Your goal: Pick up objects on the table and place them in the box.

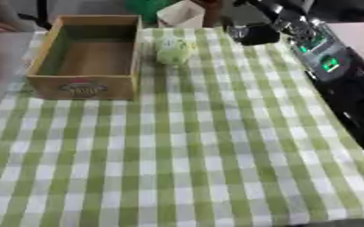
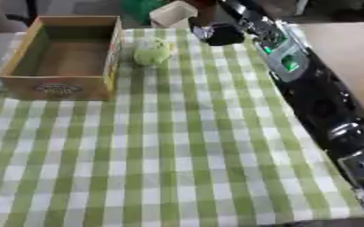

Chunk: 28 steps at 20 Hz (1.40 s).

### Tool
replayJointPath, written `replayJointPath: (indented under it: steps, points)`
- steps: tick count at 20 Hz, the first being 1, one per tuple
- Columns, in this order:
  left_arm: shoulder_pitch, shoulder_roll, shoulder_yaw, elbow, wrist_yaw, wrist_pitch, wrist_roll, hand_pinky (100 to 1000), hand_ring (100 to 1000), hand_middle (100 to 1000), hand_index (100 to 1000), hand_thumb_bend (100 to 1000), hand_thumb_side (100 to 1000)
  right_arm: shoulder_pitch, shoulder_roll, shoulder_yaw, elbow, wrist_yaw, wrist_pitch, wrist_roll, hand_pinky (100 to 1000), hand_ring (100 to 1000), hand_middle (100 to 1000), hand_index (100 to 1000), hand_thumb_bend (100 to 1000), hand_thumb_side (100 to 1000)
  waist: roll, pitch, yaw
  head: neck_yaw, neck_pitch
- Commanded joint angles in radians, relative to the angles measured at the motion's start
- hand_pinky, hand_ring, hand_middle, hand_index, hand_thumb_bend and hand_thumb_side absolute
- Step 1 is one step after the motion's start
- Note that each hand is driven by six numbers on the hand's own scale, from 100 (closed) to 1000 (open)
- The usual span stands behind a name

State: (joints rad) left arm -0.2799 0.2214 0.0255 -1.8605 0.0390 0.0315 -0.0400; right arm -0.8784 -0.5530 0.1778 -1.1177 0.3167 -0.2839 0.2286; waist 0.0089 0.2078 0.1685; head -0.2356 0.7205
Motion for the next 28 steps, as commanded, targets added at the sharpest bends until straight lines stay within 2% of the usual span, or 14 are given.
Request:
replayJointPath:
  steps: [1,5,10,14,18,20,25,28]
  points:
    - [-0.007,0.02,-0.006,-0.016,0.005,-0.003,-0.007,487,761,709,522,158,415,-0.055,0.041,-0.027,0.113,0.084,-0.026,-0.002,850,948,899,951,100,204,0.003,-0.021,0.007,-0.012,0.004]
    - [-0.01,0.02,-0.012,-0.017,0.008,-0.004,-0.014,487,761,709,522,156,413,-0.101,0.11,-0.064,0.251,0.195,-0.038,-0.04,853,951,901,952,100,201,0.006,-0.02,0.023,-0.028,0.002]
    - [-0.017,0.02,-0.02,-0.019,0.012,-0.006,-0.021,487,761,708,522,155,409,-0.14,0.169,-0.106,0.356,0.314,-0.039,-0.108,863,962,912,958,100,201,0.009,-0.016,0.05,-0.049,-0.004]
    - [-0.019,0.02,-0.022,-0.02,0.015,-0.008,-0.024,487,761,708,522,154,409,-0.159,0.199,-0.126,0.397,0.379,-0.032,-0.163,884,984,930,964,100,201,0.011,-0.013,0.068,-0.064,-0.01]
    - [-0.021,0.019,-0.025,-0.02,0.016,-0.008,-0.027,487,761,708,522,154,409,-0.17,0.221,-0.133,0.422,0.423,-0.024,-0.183,890,988,936,968,100,200,0.012,-0.009,0.083,-0.078,-0.018]
    - [-0.023,0.019,-0.025,-0.02,0.016,-0.009,-0.028,487,761,708,522,154,408,-0.172,0.229,-0.135,0.432,0.441,-0.02,-0.182,892,991,936,970,100,204,0.013,-0.007,0.089,-0.084,-0.02]
    - [-0.024,0.018,-0.026,-0.021,0.017,-0.01,-0.03,487,762,708,522,153,408,-0.17,0.245,-0.134,0.453,0.477,-0.012,-0.158,899,994,952,984,100,294,0.016,-0.003,0.099,-0.095,-0.025]
    - [-0.025,0.017,-0.027,-0.021,0.018,-0.01,-0.031,487,762,708,522,154,408,-0.168,0.251,-0.129,0.454,0.523,0.005,-0.131,890,982,944,987,100,279,0.016,-0.002,0.102,-0.1,-0.029]
